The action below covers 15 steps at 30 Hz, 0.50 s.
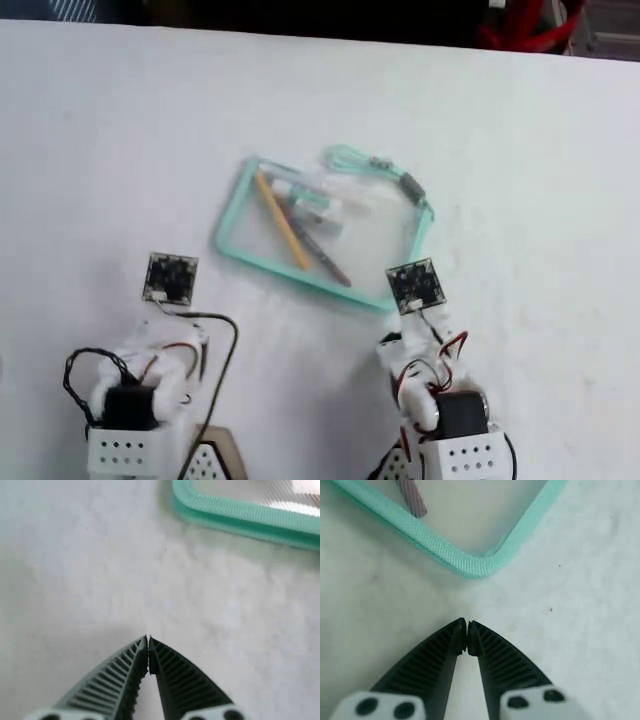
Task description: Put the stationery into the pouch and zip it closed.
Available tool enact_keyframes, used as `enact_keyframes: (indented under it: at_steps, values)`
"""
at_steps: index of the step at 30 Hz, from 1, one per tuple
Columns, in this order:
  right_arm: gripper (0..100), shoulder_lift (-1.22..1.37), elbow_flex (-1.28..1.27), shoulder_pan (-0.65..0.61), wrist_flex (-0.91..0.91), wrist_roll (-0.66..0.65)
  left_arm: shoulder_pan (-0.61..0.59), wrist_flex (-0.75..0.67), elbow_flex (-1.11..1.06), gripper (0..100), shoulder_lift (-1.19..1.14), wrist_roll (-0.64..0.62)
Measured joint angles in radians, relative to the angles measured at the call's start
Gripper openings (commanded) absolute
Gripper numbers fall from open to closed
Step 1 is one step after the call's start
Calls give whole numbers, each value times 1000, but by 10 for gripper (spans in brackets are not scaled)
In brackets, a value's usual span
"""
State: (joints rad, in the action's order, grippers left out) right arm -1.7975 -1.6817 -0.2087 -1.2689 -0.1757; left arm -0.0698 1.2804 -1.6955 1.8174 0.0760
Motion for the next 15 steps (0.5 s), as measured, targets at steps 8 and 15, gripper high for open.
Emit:
enact_keyframes:
  at_steps: [8, 15]
  values:
    - [20, 0, 0, 0, 0, 0, 0, 0, 0, 26, 0, 0]
    - [20, 0, 0, -8, 0, 0, 0, 0, 0, 26, 0, 0]
